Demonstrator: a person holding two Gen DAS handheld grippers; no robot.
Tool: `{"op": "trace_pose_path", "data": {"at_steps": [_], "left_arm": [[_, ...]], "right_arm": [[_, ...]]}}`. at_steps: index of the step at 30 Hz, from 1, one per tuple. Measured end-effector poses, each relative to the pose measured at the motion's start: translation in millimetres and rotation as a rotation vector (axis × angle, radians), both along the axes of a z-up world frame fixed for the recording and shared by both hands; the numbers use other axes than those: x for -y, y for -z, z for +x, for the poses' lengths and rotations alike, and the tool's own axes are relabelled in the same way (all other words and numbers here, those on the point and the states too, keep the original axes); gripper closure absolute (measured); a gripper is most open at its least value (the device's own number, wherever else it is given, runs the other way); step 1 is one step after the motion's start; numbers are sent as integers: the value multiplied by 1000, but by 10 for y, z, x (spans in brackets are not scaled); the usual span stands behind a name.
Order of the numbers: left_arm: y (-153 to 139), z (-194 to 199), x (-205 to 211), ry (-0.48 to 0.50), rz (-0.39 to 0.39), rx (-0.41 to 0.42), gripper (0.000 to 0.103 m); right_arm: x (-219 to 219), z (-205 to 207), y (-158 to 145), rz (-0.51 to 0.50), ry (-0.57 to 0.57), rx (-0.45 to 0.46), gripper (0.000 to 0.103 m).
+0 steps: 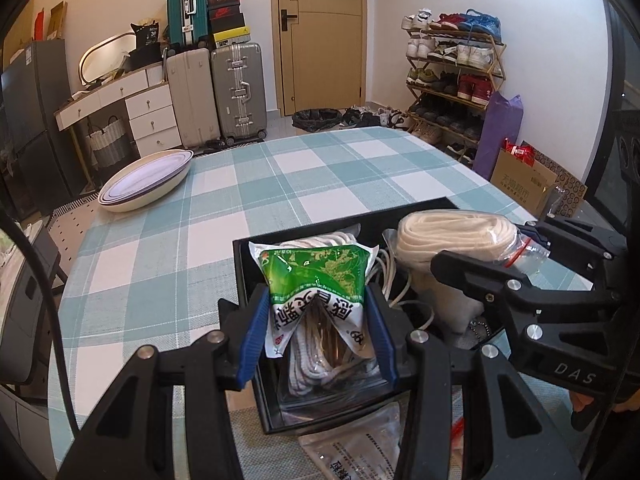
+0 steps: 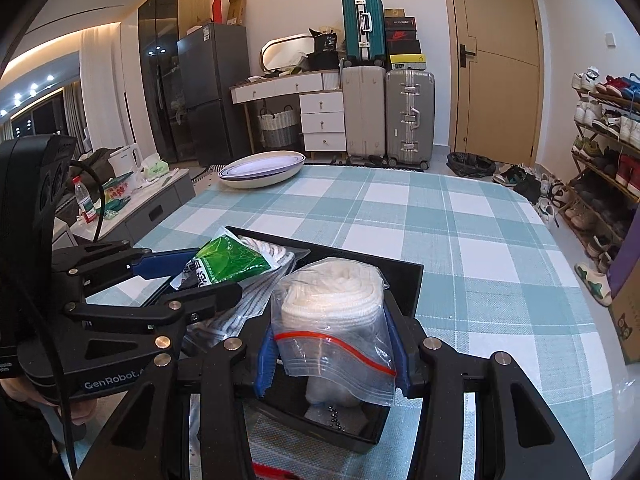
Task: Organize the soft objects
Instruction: 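Carry the sachet and rope bag with both grippers and lower them into the box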
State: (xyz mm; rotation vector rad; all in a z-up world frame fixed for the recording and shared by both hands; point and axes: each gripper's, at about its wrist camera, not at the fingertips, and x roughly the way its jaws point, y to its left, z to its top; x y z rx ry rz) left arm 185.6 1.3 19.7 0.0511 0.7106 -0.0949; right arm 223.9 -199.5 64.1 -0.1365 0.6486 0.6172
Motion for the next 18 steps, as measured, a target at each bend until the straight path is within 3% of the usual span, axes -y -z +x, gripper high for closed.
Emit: {"op": "trace_pose_path", "data": {"at_steps": [5, 18], "left_arm": [[39, -8, 71, 16, 51, 10, 57], [41, -34, 68, 30, 56, 7, 56]], "right_arm": [[-51, 53, 91, -23, -11, -10, 57], [-102, 54, 116, -70, -36, -2, 57]]}}
